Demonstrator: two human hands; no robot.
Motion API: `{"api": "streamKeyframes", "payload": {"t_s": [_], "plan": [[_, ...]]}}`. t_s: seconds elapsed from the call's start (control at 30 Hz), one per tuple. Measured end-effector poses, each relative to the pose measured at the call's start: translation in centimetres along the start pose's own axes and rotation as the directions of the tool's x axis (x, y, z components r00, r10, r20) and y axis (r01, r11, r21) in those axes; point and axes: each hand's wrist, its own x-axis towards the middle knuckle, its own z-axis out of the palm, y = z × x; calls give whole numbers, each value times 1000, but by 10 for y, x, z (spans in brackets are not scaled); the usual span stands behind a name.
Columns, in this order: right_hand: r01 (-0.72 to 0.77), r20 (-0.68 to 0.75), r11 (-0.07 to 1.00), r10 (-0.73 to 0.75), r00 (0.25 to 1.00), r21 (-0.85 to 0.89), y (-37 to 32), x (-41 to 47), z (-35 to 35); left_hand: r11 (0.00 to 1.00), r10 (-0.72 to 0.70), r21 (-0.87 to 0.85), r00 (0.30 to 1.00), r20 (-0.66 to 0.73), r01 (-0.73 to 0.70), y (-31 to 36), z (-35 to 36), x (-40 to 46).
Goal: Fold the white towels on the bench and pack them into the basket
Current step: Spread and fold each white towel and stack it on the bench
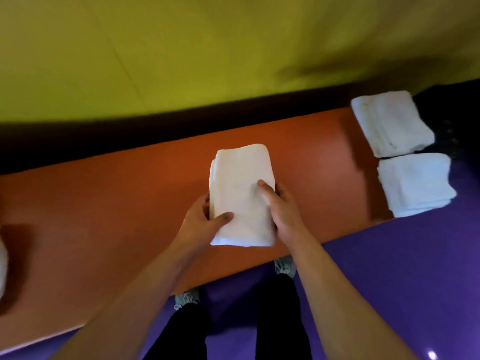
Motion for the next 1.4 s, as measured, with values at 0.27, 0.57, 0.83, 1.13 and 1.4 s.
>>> {"api": "streamKeyframes", "payload": {"t_s": [0.27, 0.57, 0.83, 1.13, 1.4], "plan": [[-71, -105, 991, 83, 991, 112, -26, 39, -161, 998, 15, 63, 987, 159, -25, 46, 144, 28], [-60, -227, 991, 87, 970, 123, -40, 73, -311, 997, -68, 44, 957, 282, 58, 75, 292, 47], [63, -406, 992, -14, 914, 108, -59, 88, -419, 992, 40, 108, 974, 223, -66, 116, 392, 68], [238, -762, 946, 14, 648, 219, -53, 101, -518, 894, 291, 269, 920, 262, -359, 184, 504, 136], [-163, -624, 702, -472, 624, -693, -14, 123, -527, -29, 539, 728, 602, 589, -685, 137, 537, 148]]}}
